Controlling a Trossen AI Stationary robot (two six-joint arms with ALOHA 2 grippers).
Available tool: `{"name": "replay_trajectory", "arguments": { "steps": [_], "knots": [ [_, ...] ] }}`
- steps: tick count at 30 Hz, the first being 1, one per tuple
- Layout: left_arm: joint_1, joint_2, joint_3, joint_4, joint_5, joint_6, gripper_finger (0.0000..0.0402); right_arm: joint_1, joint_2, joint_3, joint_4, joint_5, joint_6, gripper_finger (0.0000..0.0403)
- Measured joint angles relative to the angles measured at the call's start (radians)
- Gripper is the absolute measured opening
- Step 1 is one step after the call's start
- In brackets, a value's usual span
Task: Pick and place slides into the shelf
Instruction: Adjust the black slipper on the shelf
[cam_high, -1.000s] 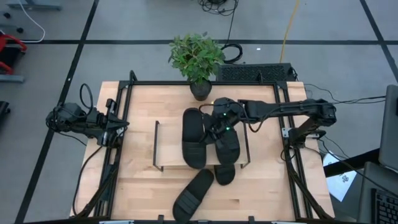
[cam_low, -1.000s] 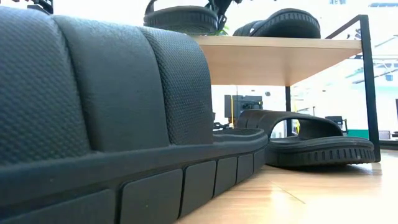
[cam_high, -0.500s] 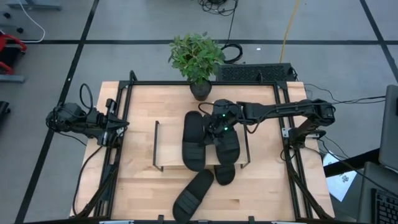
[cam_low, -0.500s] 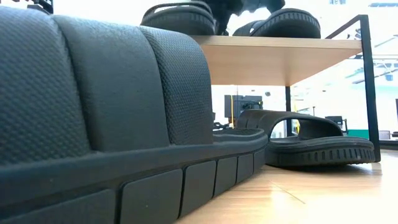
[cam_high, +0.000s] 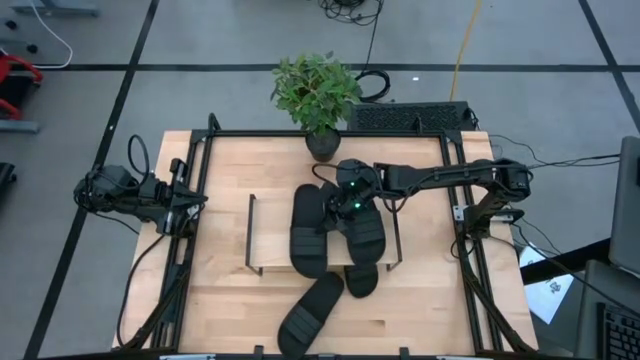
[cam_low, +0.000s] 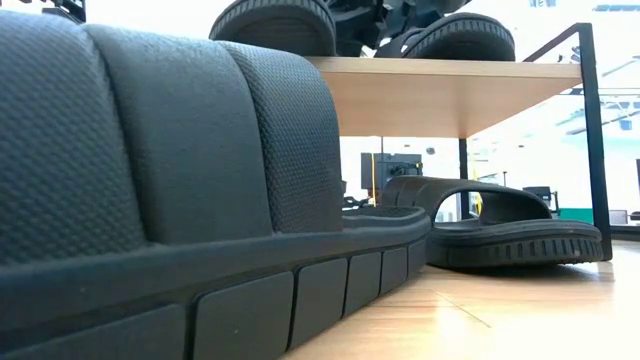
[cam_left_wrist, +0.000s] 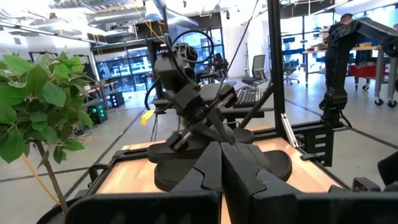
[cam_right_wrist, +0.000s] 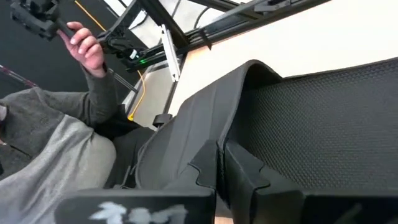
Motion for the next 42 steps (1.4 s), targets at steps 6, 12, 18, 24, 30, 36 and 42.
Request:
{"name": "replay_trajectory", "arguments": {
  "steps": [6,12,18,24,30,36,42],
  "knots": [
    [0.000,0.000,0.000,0.000,0.000,-0.007,0.0005,-0.002,0.000,0.000,0.000,0.028,-0.010,0.0029],
    [0.000,0.000,0.000,0.000,0.000,-0.016,0.0005,-0.002,0.000,-0.001,0.003,0.039,-0.010,0.0100],
    [0.000,0.000,0.000,0.000,0.000,-0.016,0.0005,-0.001,-0.028,-0.003,0.013,0.108,-0.025,0.0156],
    [0.000,0.000,0.000,-0.001,0.000,-0.016,0.0005,0.006,-0.109,-0.003,0.001,0.169,-0.070,0.0177],
    [0.000,0.000,0.000,-0.001,0.000,-0.016,0.0005,0.007,-0.210,-0.003,-0.153,0.259,-0.153,0.0178],
    [0.000,0.000,0.000,-0.001,0.000,-0.016,0.0005,0.026,-0.289,-0.003,-0.335,0.386,-0.242,0.0178],
    [0.000,0.000,0.000,0.000,0.000,-0.009,0.0005,0.054,-0.342,-0.002,-0.399,0.391,-0.294,0.0178]
  ]
}}
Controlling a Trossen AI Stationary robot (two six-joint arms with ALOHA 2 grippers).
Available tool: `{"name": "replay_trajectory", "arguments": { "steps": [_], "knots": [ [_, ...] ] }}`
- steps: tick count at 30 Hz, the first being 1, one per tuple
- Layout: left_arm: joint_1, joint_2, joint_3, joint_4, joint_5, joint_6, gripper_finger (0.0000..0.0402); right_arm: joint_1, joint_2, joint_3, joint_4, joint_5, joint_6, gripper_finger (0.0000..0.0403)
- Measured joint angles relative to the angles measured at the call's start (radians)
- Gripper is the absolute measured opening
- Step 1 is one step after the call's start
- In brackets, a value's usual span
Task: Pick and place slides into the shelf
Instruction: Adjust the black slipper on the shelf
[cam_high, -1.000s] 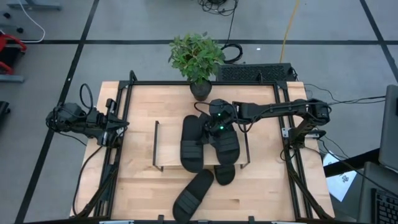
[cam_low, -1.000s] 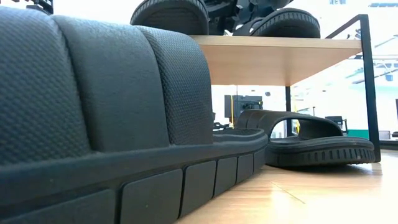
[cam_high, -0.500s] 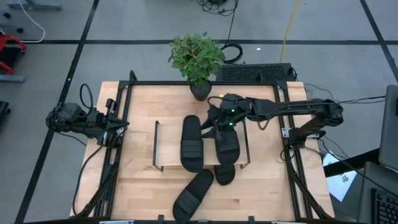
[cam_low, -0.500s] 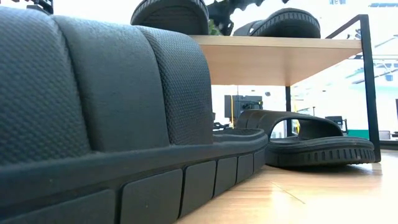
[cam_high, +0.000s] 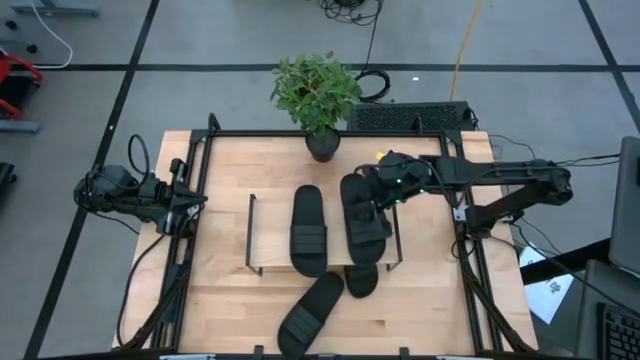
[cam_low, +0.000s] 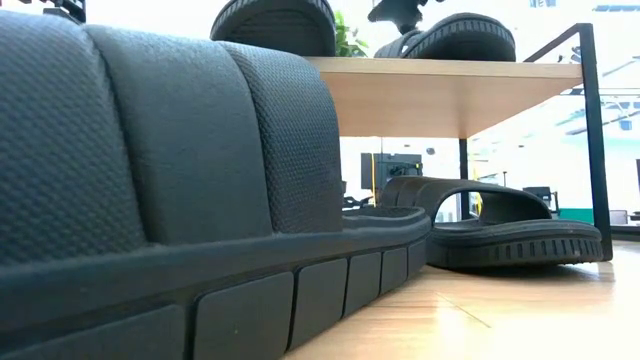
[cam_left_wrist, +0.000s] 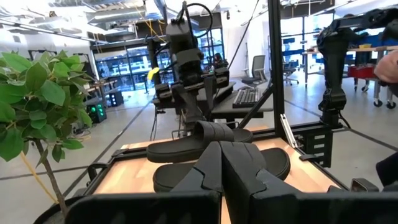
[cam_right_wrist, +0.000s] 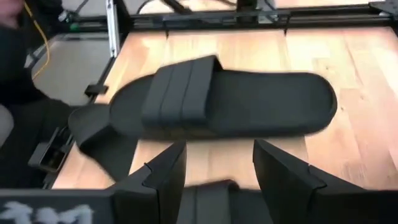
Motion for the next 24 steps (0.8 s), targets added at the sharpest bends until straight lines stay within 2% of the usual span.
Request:
{"name": "replay_trajectory", "arguments": {
  "steps": [6,12,20,24],
  "knots": [
    [0.000,0.000,0.000,0.000,0.000,0.000,0.0005,-0.015,-0.024,0.001,-0.169,-0.078,-0.040,0.0179],
    [0.000,0.000,0.000,0.000,0.000,0.001,0.0005,-0.052,-0.015,0.001,-0.192,-0.085,-0.076,0.0179],
    [0.000,0.000,0.000,0.000,0.000,0.004,0.0005,-0.150,-0.015,0.001,-0.267,-0.233,-0.079,0.0179],
    [0.000,0.000,0.000,0.000,0.000,0.004,0.0005,-0.167,-0.015,0.001,-0.287,-0.255,-0.070,0.0179]
  ]
}}
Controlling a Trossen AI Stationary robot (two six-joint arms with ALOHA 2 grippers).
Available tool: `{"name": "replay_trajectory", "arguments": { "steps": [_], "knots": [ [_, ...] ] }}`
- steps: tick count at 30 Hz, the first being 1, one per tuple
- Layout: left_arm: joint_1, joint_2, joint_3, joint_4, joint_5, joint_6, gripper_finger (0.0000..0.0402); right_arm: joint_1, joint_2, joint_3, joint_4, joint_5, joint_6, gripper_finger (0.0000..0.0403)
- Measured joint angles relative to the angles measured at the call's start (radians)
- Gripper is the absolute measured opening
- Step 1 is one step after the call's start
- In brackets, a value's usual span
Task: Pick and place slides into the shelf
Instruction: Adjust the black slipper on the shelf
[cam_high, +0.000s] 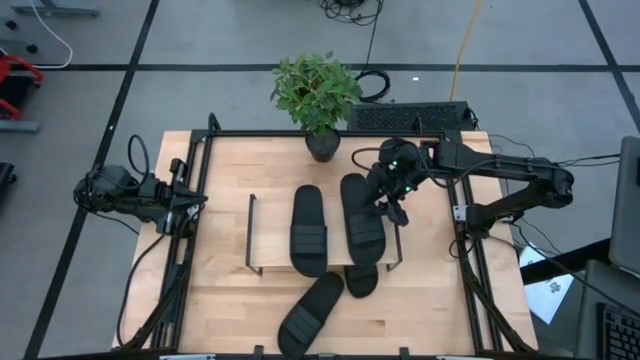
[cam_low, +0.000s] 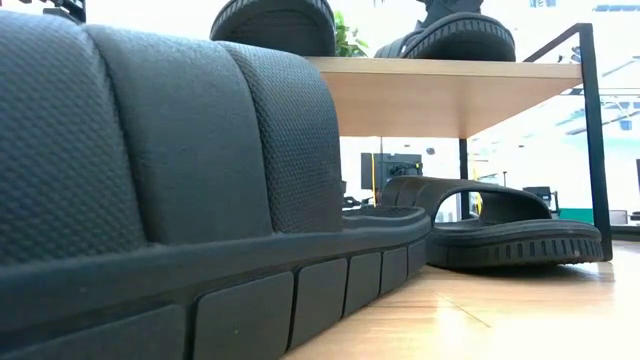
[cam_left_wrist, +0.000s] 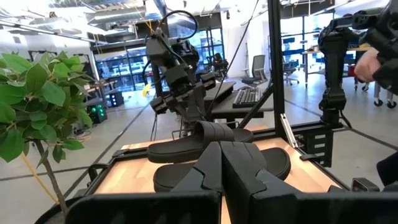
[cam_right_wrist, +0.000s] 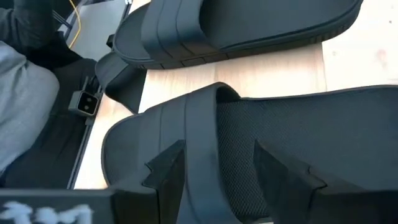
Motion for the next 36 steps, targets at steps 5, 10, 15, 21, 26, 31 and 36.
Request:
{"name": "replay_trajectory", "arguments": {
  "steps": [5,10,15,21,26,31,36],
  "knots": [
    [0.000,0.000,0.000,0.000,0.000,0.012,0.0005,-0.005,0.000,-0.001,-0.001,0.028,-0.004,0.0179],
    [0.000,0.000,0.000,0.000,0.000,0.012,0.0005,-0.010,0.000,-0.049,0.020,0.028,-0.006,0.0179],
    [0.000,0.000,0.000,0.000,0.000,0.012,0.0005,-0.011,-0.002,-0.128,0.098,-0.008,-0.003,0.0179],
    [0.000,0.000,0.000,0.000,0.000,0.012,0.0005,-0.010,-0.006,-0.144,0.149,-0.062,0.010,0.0178],
    [0.000,0.000,0.000,0.000,0.000,0.012,0.0005,-0.019,-0.023,-0.146,0.154,-0.088,0.011,0.0178],
    [0.000,0.000,0.000,0.000,0.000,0.012,0.0005,-0.045,-0.046,-0.148,0.153,-0.109,0.032,0.0178],
    [0.000,0.000,0.000,0.000,0.000,0.011,0.0005,-0.077,-0.063,-0.148,0.153,-0.117,0.036,0.0178]
  ]
}}
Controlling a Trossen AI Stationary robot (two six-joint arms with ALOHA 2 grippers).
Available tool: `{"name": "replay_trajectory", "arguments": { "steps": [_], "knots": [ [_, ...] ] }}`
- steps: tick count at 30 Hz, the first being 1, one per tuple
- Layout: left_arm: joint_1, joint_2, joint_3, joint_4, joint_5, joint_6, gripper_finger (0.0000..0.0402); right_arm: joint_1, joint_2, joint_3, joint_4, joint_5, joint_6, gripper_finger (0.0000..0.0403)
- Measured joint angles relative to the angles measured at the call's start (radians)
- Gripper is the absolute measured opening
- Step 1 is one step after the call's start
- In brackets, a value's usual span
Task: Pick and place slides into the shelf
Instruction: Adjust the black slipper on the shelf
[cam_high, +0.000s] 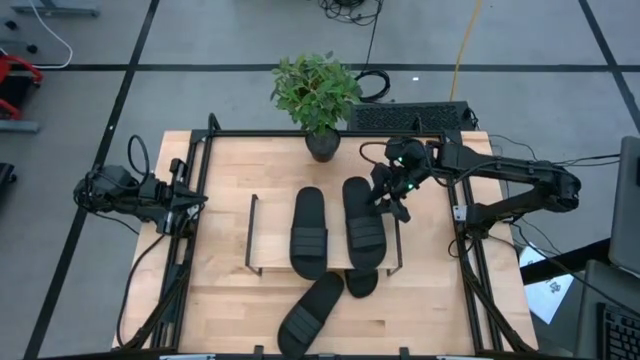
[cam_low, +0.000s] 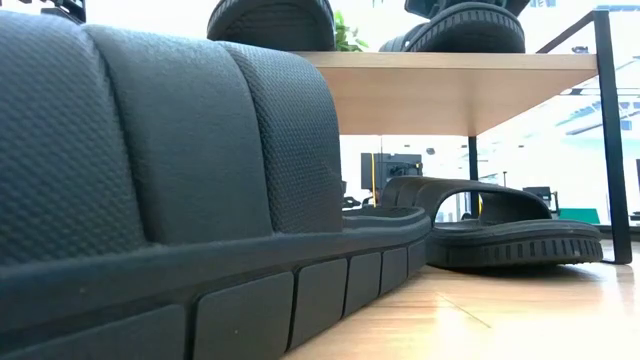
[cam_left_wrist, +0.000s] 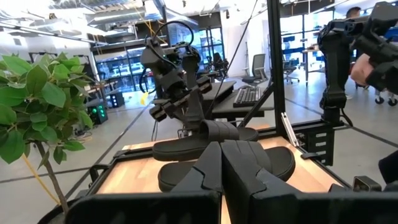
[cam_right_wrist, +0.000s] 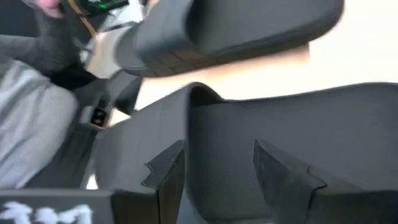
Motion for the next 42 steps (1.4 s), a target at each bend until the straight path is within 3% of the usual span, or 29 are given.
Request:
{"name": "replay_trajectory", "arguments": {
  "steps": [8,15,22,31,36,42],
  "knots": [
    [0.000,0.000,0.000,0.000,0.000,-0.001,0.0005,-0.022,-0.005,0.000,-0.050,-0.070,0.008,0.0178],
    [0.000,0.000,0.000,0.000,0.000,-0.001,0.0005,0.012,-0.005,0.000,-0.074,-0.064,0.005,0.0178],
    [0.000,0.000,0.000,0.000,0.000,-0.001,0.0005,0.080,0.002,0.000,-0.041,0.035,0.000,0.0178],
    [0.000,0.000,0.000,0.001,0.000,-0.005,0.0005,0.119,0.034,0.002,-0.014,0.050,-0.022,0.0172],
    [0.000,0.000,0.000,0.000,0.000,-0.013,0.0005,0.119,0.027,0.001,0.017,0.063,-0.011,0.0126],
    [0.000,0.000,0.000,0.000,0.000,-0.018,0.0005,0.118,0.026,0.001,0.120,0.078,0.105,0.0023]
  ]
}}
